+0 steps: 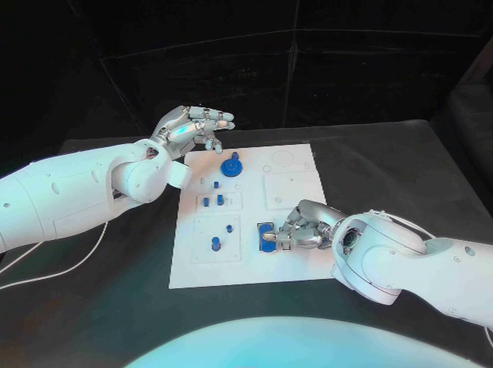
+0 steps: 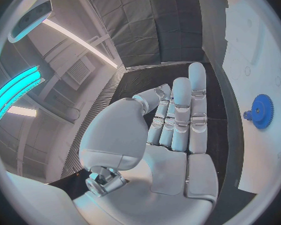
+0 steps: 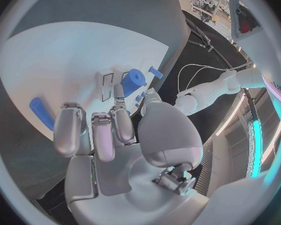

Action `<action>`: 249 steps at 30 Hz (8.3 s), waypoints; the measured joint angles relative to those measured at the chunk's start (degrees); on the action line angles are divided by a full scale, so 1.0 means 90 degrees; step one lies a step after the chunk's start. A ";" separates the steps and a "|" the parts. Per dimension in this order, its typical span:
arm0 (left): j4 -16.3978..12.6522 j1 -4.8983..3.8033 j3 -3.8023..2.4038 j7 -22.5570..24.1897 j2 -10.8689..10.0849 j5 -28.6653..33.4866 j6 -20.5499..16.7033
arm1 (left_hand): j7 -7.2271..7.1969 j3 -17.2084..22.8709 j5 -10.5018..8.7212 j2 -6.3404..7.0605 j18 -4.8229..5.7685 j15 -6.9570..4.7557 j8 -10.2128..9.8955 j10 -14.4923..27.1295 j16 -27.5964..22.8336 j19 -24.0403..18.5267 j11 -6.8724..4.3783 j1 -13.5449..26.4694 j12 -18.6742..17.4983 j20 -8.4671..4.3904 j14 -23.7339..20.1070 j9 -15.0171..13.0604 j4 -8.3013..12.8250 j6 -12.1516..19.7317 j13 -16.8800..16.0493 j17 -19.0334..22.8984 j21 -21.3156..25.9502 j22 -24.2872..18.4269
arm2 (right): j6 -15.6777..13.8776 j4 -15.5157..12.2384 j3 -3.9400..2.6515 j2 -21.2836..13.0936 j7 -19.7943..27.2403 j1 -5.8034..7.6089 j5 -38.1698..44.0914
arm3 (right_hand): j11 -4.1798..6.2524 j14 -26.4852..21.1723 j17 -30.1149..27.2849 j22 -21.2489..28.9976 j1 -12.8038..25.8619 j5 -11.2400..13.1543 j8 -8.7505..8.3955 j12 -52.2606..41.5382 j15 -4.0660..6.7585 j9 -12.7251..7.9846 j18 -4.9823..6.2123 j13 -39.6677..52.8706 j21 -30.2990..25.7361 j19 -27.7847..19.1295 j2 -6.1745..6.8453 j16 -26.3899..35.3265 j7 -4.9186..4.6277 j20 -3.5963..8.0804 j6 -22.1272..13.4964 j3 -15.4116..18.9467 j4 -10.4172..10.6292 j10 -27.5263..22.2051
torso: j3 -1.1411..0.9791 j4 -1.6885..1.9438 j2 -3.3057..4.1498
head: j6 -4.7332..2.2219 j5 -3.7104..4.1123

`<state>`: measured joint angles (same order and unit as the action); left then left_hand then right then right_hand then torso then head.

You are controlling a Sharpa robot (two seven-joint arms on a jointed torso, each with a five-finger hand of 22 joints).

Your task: Assemble the parts on the task board

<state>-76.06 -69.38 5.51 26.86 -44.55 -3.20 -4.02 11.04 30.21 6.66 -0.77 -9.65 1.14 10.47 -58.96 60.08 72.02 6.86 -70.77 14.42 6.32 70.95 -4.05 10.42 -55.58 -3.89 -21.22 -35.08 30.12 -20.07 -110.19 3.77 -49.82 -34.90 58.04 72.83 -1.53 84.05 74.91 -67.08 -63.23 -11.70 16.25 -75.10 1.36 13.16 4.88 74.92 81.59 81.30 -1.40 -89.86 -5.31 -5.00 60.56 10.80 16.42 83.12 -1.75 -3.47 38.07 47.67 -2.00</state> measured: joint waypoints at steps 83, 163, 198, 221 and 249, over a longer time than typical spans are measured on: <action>-0.0032 0.0001 0.0004 -0.0047 -0.0087 0.0000 -0.0003 | 0.0023 0.0045 0.0000 -0.0004 0.0000 0.0023 0.0051 0.0000 0.0000 -0.0019 0.0000 -0.0004 0.0052 0.0019 -0.0023 0.0000 0.0045 0.0023 0.0000 0.0018 0.0000 0.0002 | 0.0211 0.0191 0.0005 -0.1505 0.0515 0.0439 0.1086 | -0.0034 -0.0001 0.0001 -0.0034 -0.1442 -0.0424 -0.0377 0.0479 -0.0005 0.0126 0.0001 0.0295 0.0000 -0.0024 -0.0192 0.0000 -0.0033 0.0022 0.0099 0.0385 -0.0674 -0.0108 | -0.0014 -0.0029 0.0004 | -0.0071 0.0297; -0.0073 0.0006 0.0030 -0.0051 -0.0125 -0.0001 0.0105 | -0.0001 0.0062 0.0000 -0.0004 0.0000 0.0000 0.0075 0.0046 0.0026 -0.0019 0.0000 -0.0004 0.0075 0.0019 -0.0046 0.0000 0.0062 0.0045 0.0000 0.0027 0.0000 0.0002 | 0.0416 0.0048 0.0008 -0.0741 -0.0007 0.0045 0.1928 | 0.0019 -0.0002 -0.0001 -0.0110 -0.1964 0.0049 -0.1054 0.0691 0.0044 -0.0105 0.0001 0.0538 -0.0049 -0.0012 0.0029 0.0000 -0.0081 0.0079 0.0222 -0.2330 -0.0823 -0.0185 | 0.0005 0.0008 0.0001 | -0.0059 0.0248; -0.0114 0.0005 0.0030 -0.0055 -0.0154 -0.0008 0.0147 | 0.0000 0.0088 0.0000 -0.0004 0.0000 0.0001 0.0075 0.0046 0.0026 -0.0019 -0.0001 -0.0004 0.0074 0.0019 -0.0046 0.0000 0.0088 0.0045 0.0000 0.0032 0.0000 0.0002 | 0.0172 0.0387 0.0009 -0.0194 0.0240 0.0043 0.0636 | 0.0067 -0.0002 0.0003 -0.0096 -0.1053 -0.0428 -0.0999 0.0665 0.0045 -0.0044 0.0001 0.0004 -0.0049 0.0012 0.0696 0.0000 0.0068 0.0055 0.0664 -0.2414 -0.0546 -0.0046 | 0.0005 0.0008 -0.0001 | -0.0029 0.0223; -0.0114 0.0005 0.0030 -0.0063 -0.0162 -0.0031 0.0167 | 0.0023 0.0088 0.0000 -0.0004 0.0000 0.0001 0.0098 0.0046 0.0026 -0.0019 -0.0001 -0.0004 0.0100 0.0019 -0.0046 0.0000 0.0088 0.0068 0.0000 0.0038 0.0000 0.0002 | 0.0399 0.0434 0.0007 -0.0066 0.0144 0.0041 0.0641 | 0.0113 -0.0001 0.0002 -0.0097 -0.0914 -0.0460 -0.0938 0.0665 0.0090 0.0008 0.0001 0.0003 -0.0049 0.0035 0.0656 0.0000 0.0128 0.0077 0.0805 -0.2298 -0.0472 0.0000 | 0.0002 0.0003 0.0001 | -0.0001 0.0186; -0.0115 0.0005 0.0030 -0.0079 -0.0176 -0.0038 0.0175 | 0.0023 0.0088 0.0000 -0.0004 0.0000 0.0001 0.0096 0.0046 0.0026 -0.0019 -0.0001 -0.0004 0.0100 0.0019 -0.0046 0.0000 0.0088 0.0068 0.0000 0.0038 0.0000 0.0002 | 0.0195 0.0437 0.0008 -0.0119 0.0183 0.0038 0.0667 | 0.0113 -0.0001 0.0000 -0.0089 -0.0291 0.0353 -0.0939 0.0727 0.0089 0.0158 0.0000 0.0002 -0.0074 0.0034 0.0573 0.0000 0.0104 0.0124 0.0781 -0.0998 -0.0088 -0.0001 | 0.0001 0.0002 0.0001 | 0.0007 0.0187</action>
<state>-77.10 -69.33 5.77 26.15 -46.13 -3.54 -2.44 11.25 31.00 6.66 -0.80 -9.65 1.15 11.34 -58.55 60.31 71.85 6.86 -70.80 15.32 6.49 70.53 -4.05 11.21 -54.98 -3.89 -20.88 -35.08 30.14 -18.32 -106.25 3.84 -50.90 -33.25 58.38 78.83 -0.51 84.04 74.91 -67.88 -65.85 -8.52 7.80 -68.55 2.16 14.59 4.88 74.94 80.93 81.61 3.76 -89.86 -4.37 -3.88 67.59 1.81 15.63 83.12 -1.74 -3.46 38.08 47.73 -0.31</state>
